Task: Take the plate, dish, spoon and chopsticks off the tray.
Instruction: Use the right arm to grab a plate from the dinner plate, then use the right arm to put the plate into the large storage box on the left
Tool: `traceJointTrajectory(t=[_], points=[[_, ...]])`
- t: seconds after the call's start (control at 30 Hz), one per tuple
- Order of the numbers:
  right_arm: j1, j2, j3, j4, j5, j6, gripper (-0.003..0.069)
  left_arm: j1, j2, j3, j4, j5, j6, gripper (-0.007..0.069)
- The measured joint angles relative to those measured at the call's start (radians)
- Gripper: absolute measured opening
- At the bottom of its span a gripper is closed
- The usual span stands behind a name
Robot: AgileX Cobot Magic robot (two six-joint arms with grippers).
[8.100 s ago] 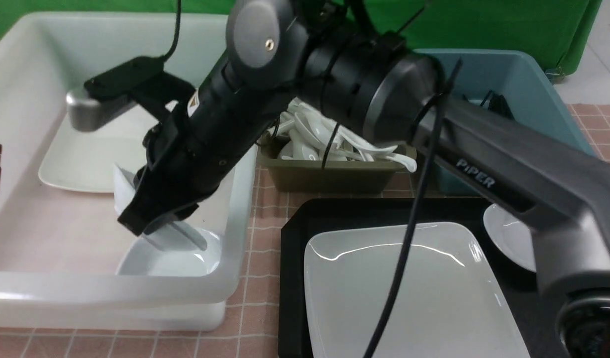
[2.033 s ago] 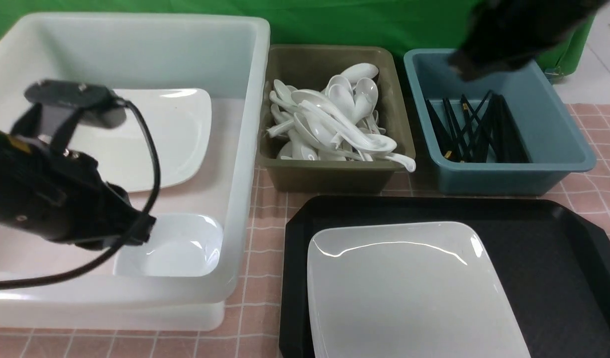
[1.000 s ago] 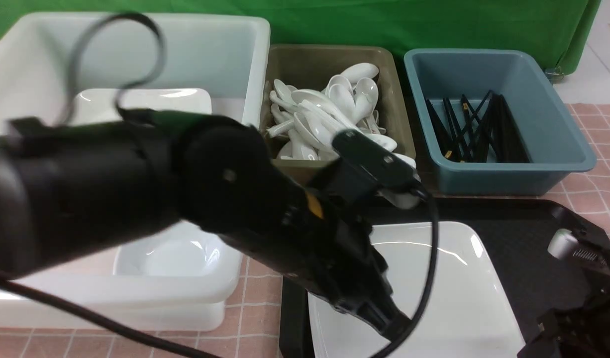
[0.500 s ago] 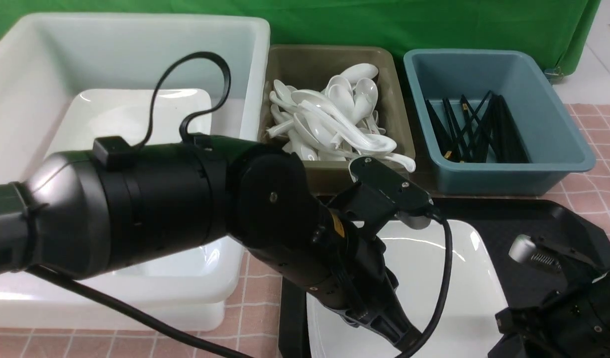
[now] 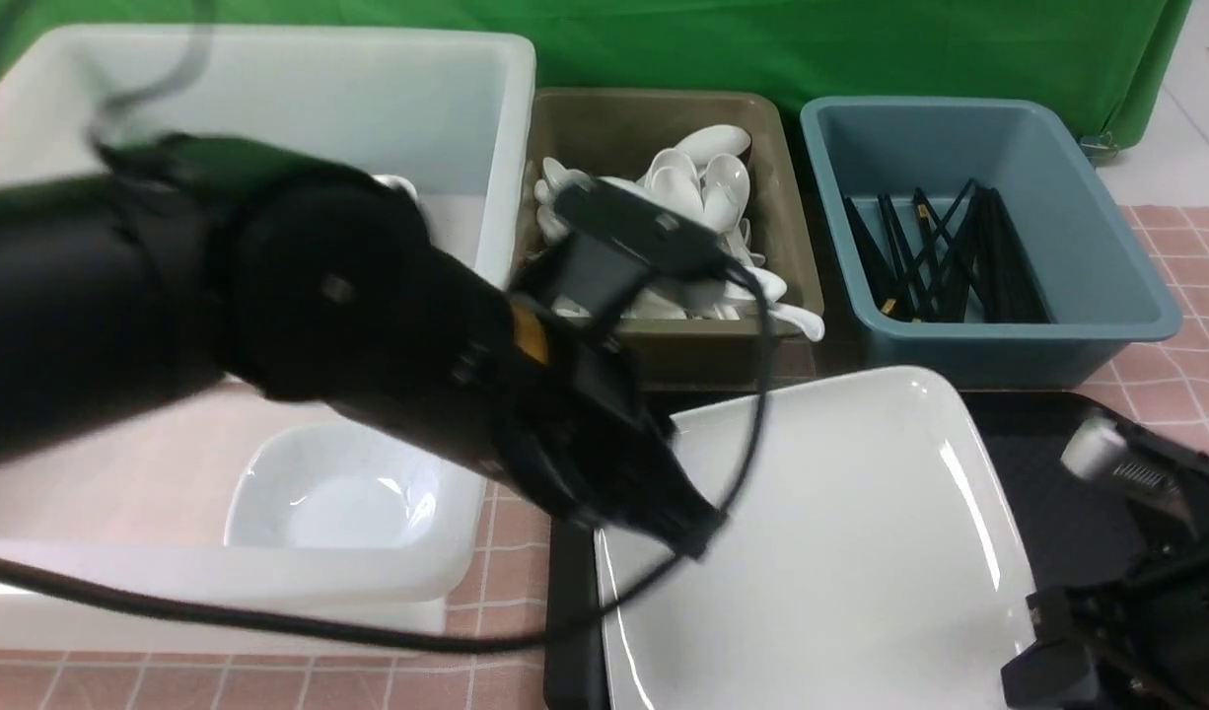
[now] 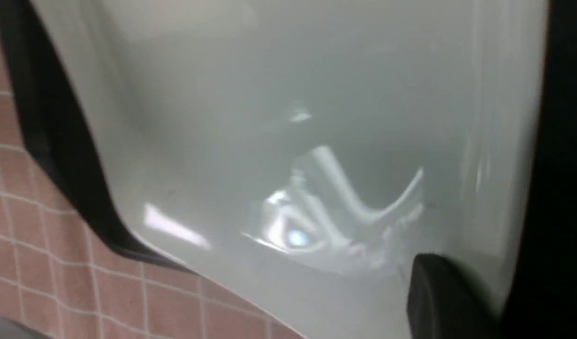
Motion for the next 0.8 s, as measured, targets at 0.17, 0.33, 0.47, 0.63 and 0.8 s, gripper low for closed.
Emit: traceJointTrajectory(t=[0.17,0.33,0.47,0.63,0.8], points=[[0.002,-0.092,-0.089,-0.045,0.068,0.051,0.0068,0.140,-0.095,-0.001,0.001,0.042,-0.002,0.0000],[0.002,-0.102,-0.205,-0.062,0.111,0.085,0.0068,0.253,-0.164,-0.001,0.002,0.068,-0.003,0.0000],[0.002,-0.103,-0.324,-0.064,0.121,0.123,0.0068,0.339,-0.216,-0.001,0.005,0.099,0.007,0.0000],[0.002,-0.079,-0.499,-0.025,0.101,0.159,0.0068,0.489,-0.268,-0.001,0.005,0.115,0.009,0.0000],[0.047,0.032,-0.678,0.095,0.069,0.151,0.0068,0.657,-0.291,-0.001,0.002,0.115,0.009,0.0000]])
